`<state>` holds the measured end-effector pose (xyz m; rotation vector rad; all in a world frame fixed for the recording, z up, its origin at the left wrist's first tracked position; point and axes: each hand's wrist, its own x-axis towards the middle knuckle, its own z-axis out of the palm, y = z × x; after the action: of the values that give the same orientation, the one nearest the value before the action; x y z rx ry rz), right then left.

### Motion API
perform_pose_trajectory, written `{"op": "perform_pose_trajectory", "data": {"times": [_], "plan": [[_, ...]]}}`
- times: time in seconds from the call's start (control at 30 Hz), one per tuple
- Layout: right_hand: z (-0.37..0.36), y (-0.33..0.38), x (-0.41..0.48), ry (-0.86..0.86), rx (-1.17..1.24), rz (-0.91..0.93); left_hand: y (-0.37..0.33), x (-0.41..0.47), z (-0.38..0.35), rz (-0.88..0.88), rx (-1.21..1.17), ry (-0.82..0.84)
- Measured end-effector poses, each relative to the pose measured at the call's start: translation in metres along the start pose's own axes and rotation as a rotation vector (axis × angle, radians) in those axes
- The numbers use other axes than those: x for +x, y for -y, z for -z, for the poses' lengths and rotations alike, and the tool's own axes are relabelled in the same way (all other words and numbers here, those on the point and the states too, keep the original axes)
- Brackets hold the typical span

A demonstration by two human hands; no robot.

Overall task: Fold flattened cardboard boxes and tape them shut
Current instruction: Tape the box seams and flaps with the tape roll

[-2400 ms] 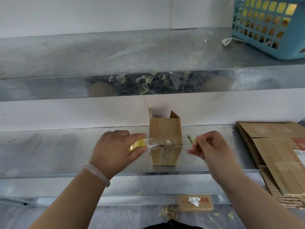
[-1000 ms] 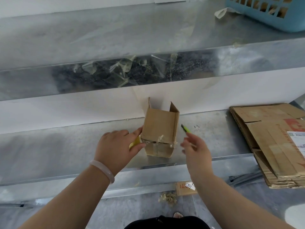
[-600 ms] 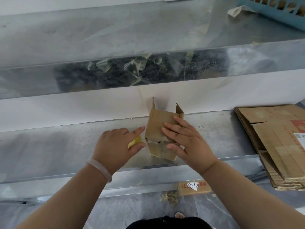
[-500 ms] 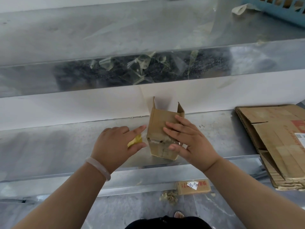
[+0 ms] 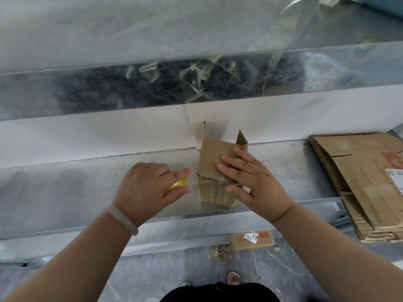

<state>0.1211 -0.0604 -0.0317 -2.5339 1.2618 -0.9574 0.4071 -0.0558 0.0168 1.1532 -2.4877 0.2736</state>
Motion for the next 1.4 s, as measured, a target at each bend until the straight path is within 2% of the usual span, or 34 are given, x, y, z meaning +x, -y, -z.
{"op": "perform_pose_trajectory", "data": {"times": [0.33, 0.67, 0.97, 1.4], "plan": [[0.002, 0.006, 0.000, -0.053, 0.049, -0.033, 0.012, 0.006, -0.004, -0.081, 0.059, -0.005], [-0.003, 0.003, -0.001, -0.075, -0.062, 0.064, 0.018, 0.009, -0.026, -0.090, 0.102, -0.032], [0.000, 0.003, -0.002, -0.049, -0.169, 0.079, 0.019, 0.007, -0.021, -0.103, 0.103, -0.085], [0.001, 0.002, -0.002, -0.071, -0.121, 0.066, 0.022, 0.008, -0.011, -0.176, 0.107, -0.141]]}}
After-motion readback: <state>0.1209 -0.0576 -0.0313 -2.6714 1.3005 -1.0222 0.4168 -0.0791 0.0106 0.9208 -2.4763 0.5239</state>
